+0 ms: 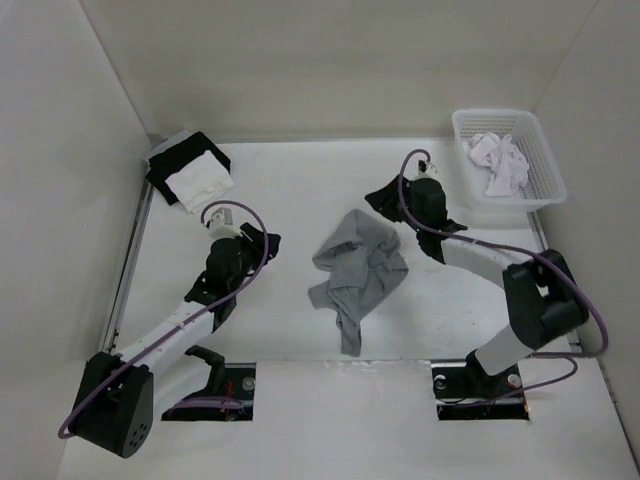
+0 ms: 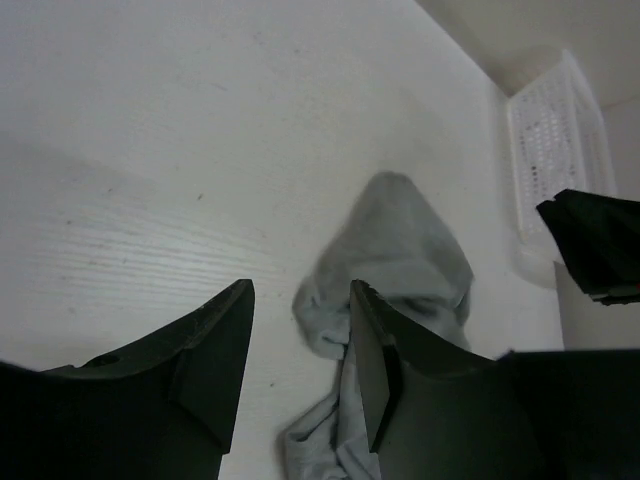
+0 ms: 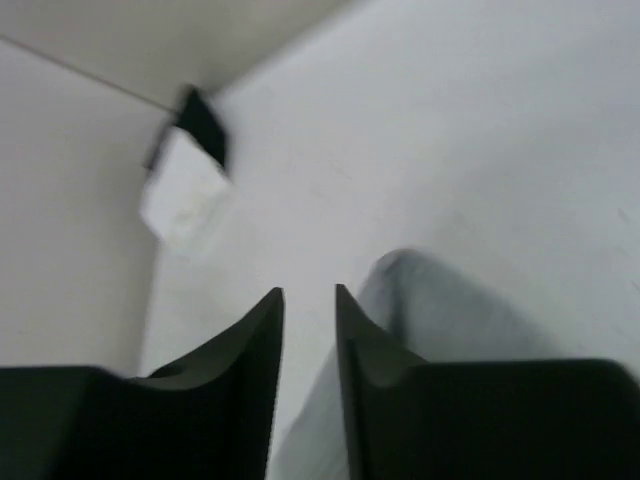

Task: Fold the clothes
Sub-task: Move the tank top to the center of the board, then flatten the tank top out

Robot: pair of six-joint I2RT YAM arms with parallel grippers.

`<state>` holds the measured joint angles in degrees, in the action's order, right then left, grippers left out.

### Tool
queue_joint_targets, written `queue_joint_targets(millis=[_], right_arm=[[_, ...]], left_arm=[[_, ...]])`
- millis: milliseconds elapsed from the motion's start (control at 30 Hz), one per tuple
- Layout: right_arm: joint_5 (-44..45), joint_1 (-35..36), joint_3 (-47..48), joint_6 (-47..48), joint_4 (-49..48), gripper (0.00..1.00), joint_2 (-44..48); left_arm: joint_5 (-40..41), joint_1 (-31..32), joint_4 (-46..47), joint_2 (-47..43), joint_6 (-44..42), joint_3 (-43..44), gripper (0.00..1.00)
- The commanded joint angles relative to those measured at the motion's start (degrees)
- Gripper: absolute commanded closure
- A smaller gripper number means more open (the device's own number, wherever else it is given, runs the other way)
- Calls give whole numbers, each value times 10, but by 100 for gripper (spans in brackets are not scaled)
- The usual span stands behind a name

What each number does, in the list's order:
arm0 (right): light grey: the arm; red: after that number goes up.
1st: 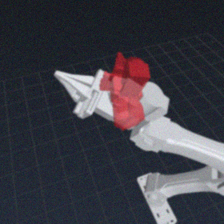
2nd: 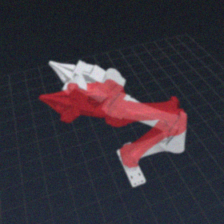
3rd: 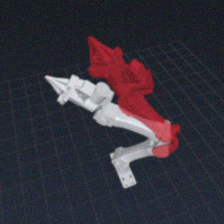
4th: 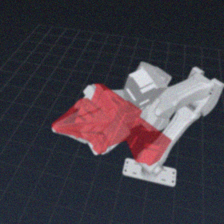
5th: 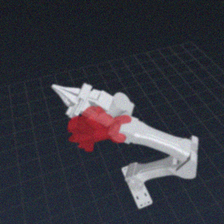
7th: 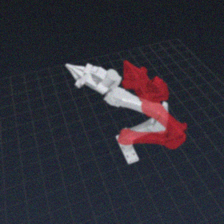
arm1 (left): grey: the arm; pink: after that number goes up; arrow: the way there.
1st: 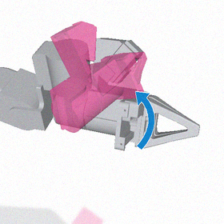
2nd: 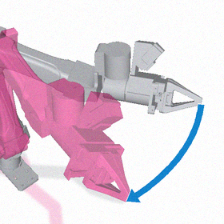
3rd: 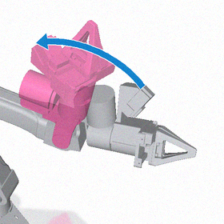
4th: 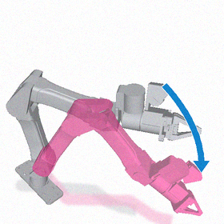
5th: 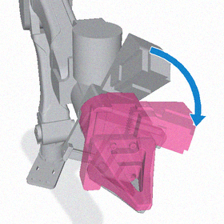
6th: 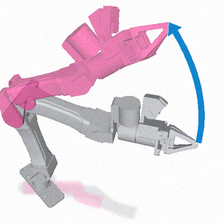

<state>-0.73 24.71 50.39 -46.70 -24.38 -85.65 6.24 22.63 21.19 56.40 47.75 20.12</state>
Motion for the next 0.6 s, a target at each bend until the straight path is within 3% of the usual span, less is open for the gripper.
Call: queue_joint_targets(millis=[0, 100, 167, 233, 300, 400, 467, 567], right_arm=[[-33, -29, 31, -31, -23, 56, -11], [22, -13, -28, -9, -6, 51, 27], [51, 11, -73, 0, 20, 63, 54], [71, 54, -126, 0, 75, 89, 87], [85, 114, -160, -4, 148, 96, 126], [125, 226, -196, -28, 253, 86, 185], [166, 318, -217, -79, 332, 64, 230], [187, 395, -225, -128, 396, 49, 281]], left_arm=[[-7, -3, -57, -1, -6, -6, 58], [5, 36, -69, 5, -44, -12, 60], [8, 72, -99, 13, -64, -4, 63], [4, 122, -136, 20, -94, 11, 66], [23, 190, -156, 27, -120, 21, 71], [72, 252, -174, 48, -132, 40, 71], [86, 268, -162, 76, -135, 44, 62], [62, 272, -151, 121, -131, 51, 55]])
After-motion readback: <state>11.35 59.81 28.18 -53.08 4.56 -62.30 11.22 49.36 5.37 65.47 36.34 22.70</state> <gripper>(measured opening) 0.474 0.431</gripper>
